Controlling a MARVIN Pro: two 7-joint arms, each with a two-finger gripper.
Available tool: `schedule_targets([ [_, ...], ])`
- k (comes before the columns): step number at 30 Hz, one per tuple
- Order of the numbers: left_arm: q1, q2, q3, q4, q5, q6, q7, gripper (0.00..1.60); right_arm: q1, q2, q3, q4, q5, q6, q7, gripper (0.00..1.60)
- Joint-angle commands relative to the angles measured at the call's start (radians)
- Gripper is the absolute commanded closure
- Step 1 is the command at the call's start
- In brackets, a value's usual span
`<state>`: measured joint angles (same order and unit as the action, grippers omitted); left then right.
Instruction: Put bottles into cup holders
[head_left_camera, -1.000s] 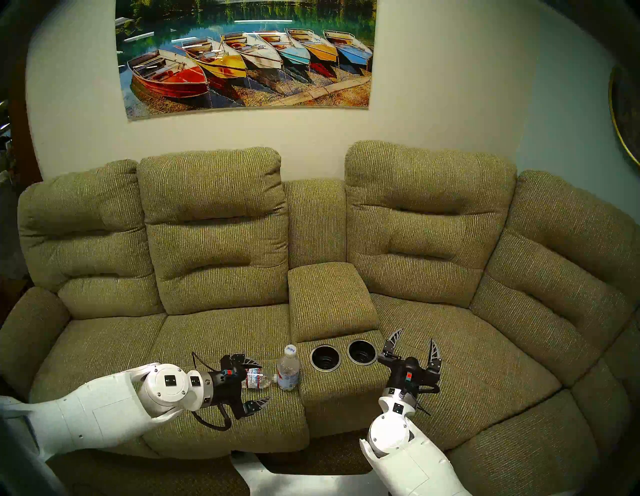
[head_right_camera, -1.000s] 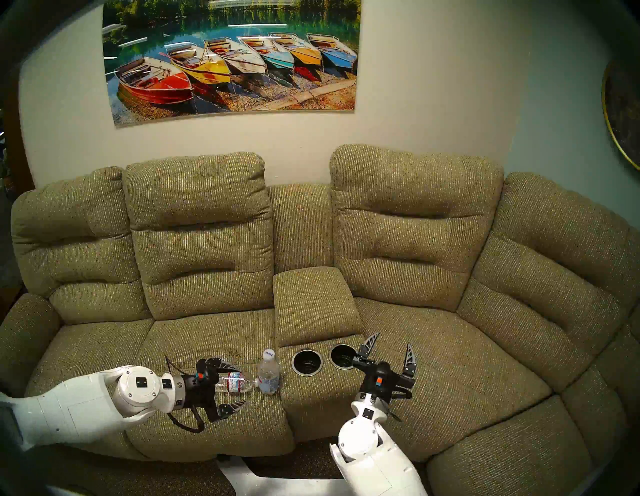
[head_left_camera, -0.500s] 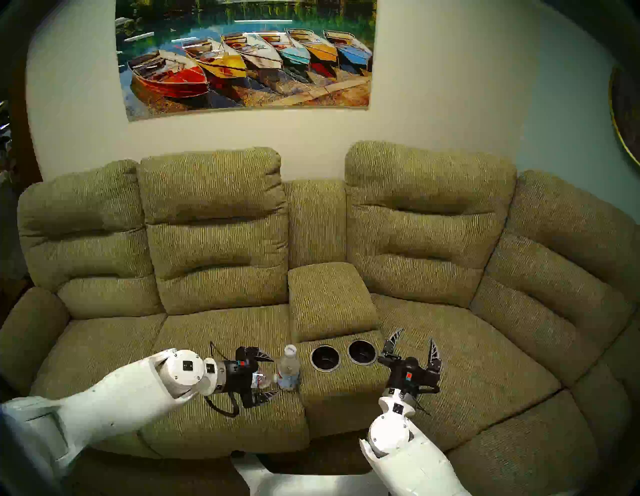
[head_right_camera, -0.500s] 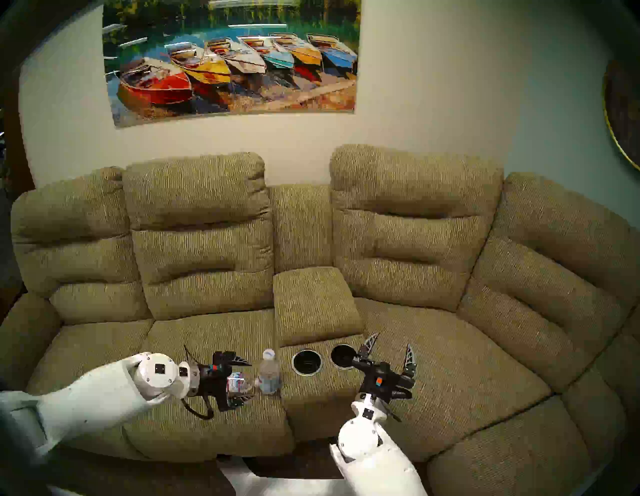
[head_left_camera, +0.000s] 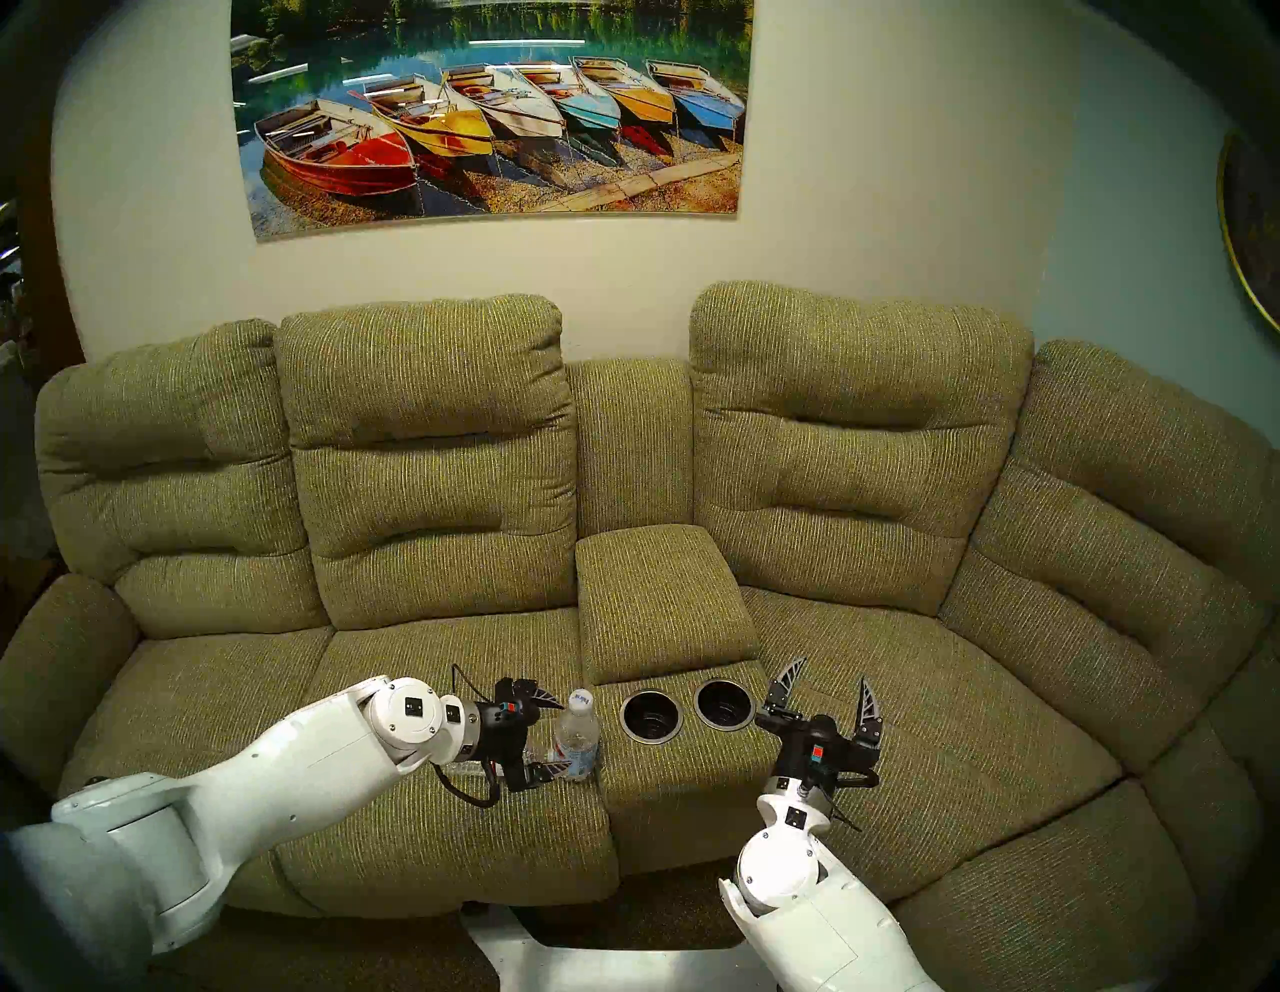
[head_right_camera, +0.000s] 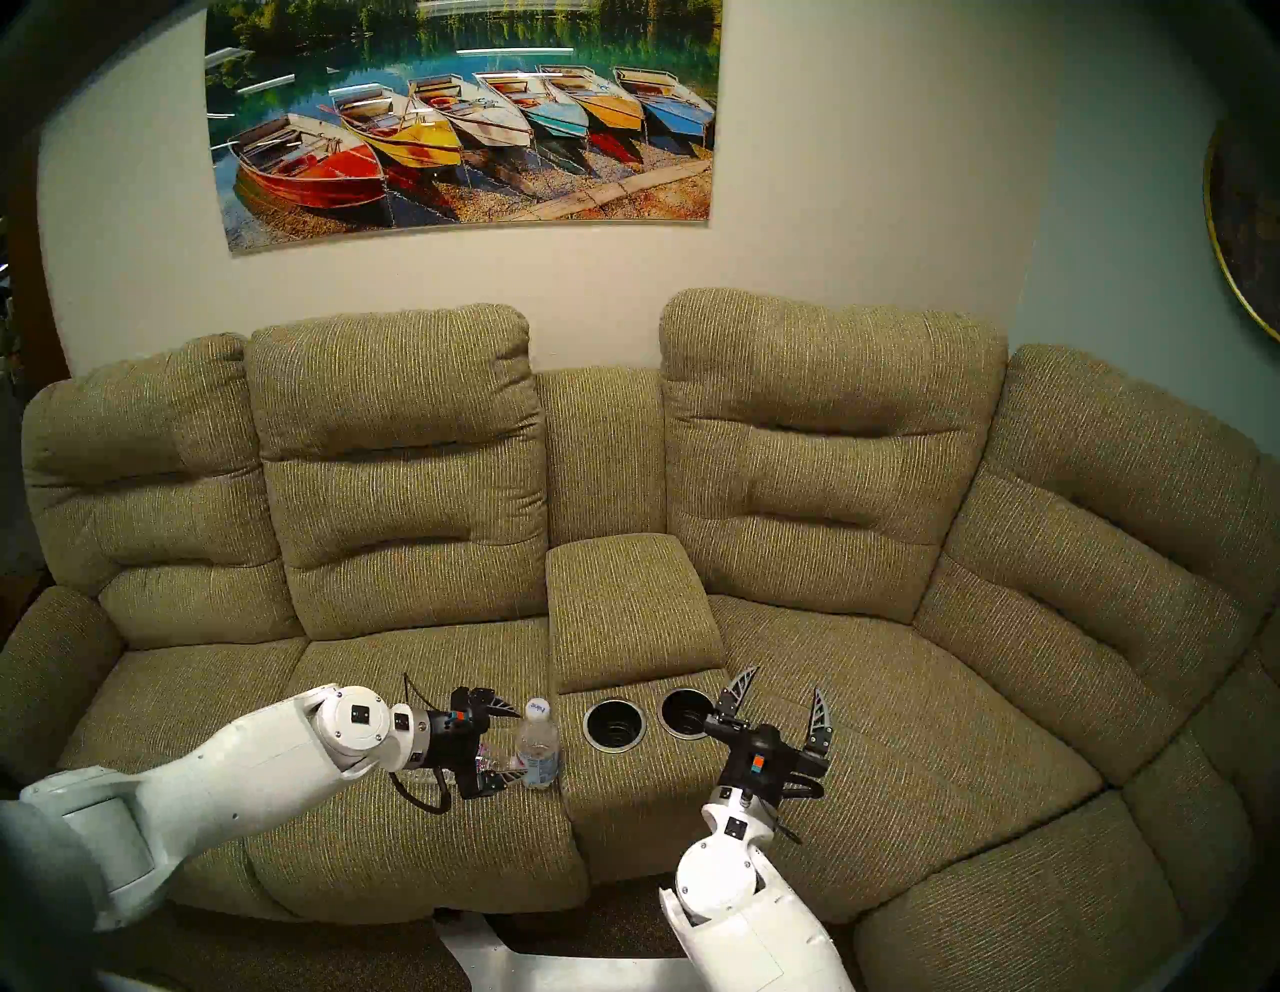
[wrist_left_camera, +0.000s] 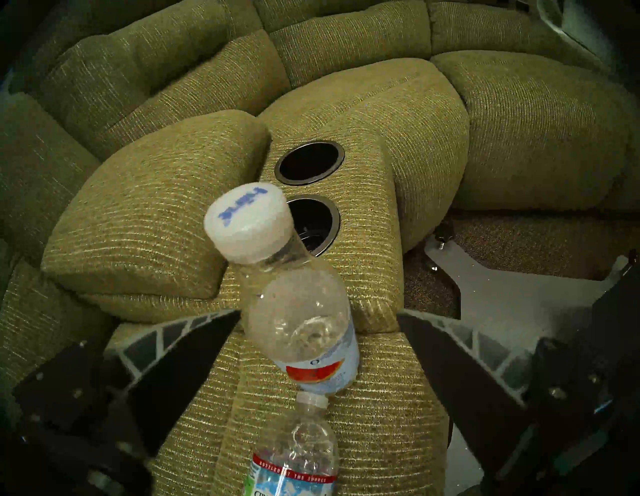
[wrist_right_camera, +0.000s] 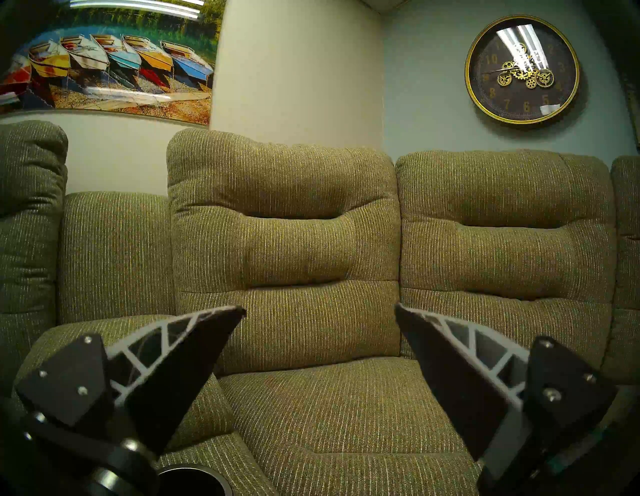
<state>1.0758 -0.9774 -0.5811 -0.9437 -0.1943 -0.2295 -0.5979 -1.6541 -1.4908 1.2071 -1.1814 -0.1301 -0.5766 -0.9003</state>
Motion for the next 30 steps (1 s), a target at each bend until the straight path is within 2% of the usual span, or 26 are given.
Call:
schedule_targets([
  [1, -0.088, -0.111, 0.006, 0.079, 0.005, -0.01, 0.0, 0.0, 0.006, -0.001, 0.001, -0.01, 0.0, -0.003, -0.001, 0.0],
  [2, -0.088, -0.111, 0.006, 0.079, 0.005, -0.01, 0.0, 0.0, 0.006, -0.001, 0.001, -0.01, 0.0, -0.003, -0.001, 0.0],
  [4, -0.11, -0.161, 0.006, 0.15, 0.014, -0.006, 0.0, 0.0, 0.007, -0.001, 0.001, -0.009, -0.001, -0.003, -0.001, 0.0],
  [6, -0.112, -0.149, 0.012, 0.147, 0.009, -0.009, -0.002, 0.0, 0.007, -0.001, 0.001, -0.009, -0.001, -0.003, -0.001, 0.0],
  [7, -0.12, -0.177, 0.006, 0.181, 0.015, -0.007, 0.0, 0.0, 0.007, -0.001, 0.001, -0.009, -0.001, -0.003, -0.001, 0.0],
  [13, -0.143, -0.239, 0.006, 0.261, 0.02, -0.018, 0.002, 0.0, 0.007, -0.002, 0.001, -0.007, -0.002, -0.004, -0.001, 0.0],
  [15, -0.152, -0.259, 0.009, 0.283, 0.024, -0.023, 0.0, 0.23, 0.008, -0.002, 0.002, -0.007, -0.002, -0.004, -0.001, 0.0],
  [18, -0.161, -0.284, 0.009, 0.32, 0.023, -0.039, -0.004, 0.29, 0.008, -0.002, 0.002, -0.007, -0.002, -0.004, -0.001, 0.0],
  [19, -0.164, -0.289, 0.01, 0.33, 0.023, -0.045, -0.007, 0.46, 0.008, -0.002, 0.002, -0.007, -0.003, -0.004, -0.002, 0.0],
  [20, -0.169, -0.296, 0.012, 0.346, 0.024, -0.049, -0.013, 0.55, 0.008, -0.002, 0.002, -0.007, -0.003, -0.005, -0.002, 0.0],
  [21, -0.176, -0.305, 0.013, 0.372, 0.024, -0.071, -0.025, 0.86, 0.008, -0.002, 0.002, -0.008, -0.003, -0.005, -0.002, 0.0],
  [22, -0.179, -0.309, 0.014, 0.384, 0.023, -0.085, -0.035, 0.95, 0.007, -0.002, 0.002, -0.008, -0.003, -0.005, -0.002, 0.0],
  [25, -0.189, -0.313, 0.014, 0.408, 0.019, -0.116, -0.066, 1.04, 0.007, -0.002, 0.002, -0.009, -0.003, -0.005, -0.002, 0.0],
  [26, -0.193, -0.31, 0.016, 0.414, 0.019, -0.134, -0.087, 1.37, 0.007, -0.002, 0.002, -0.01, -0.003, -0.006, -0.002, 0.0],
  [27, -0.198, -0.31, 0.016, 0.424, 0.018, -0.146, -0.103, 1.59, 0.008, -0.001, 0.004, -0.008, 0.0, -0.004, 0.001, 0.0],
  [29, -0.207, -0.309, 0.017, 0.438, 0.013, -0.183, -0.149, 1.6, 0.015, 0.006, 0.008, -0.003, 0.0, -0.001, 0.003, 0.0],
  [30, -0.214, -0.312, 0.019, 0.448, 0.011, -0.198, -0.178, 1.6, 0.014, -0.001, 0.018, -0.009, 0.025, -0.006, 0.005, 0.0],
])
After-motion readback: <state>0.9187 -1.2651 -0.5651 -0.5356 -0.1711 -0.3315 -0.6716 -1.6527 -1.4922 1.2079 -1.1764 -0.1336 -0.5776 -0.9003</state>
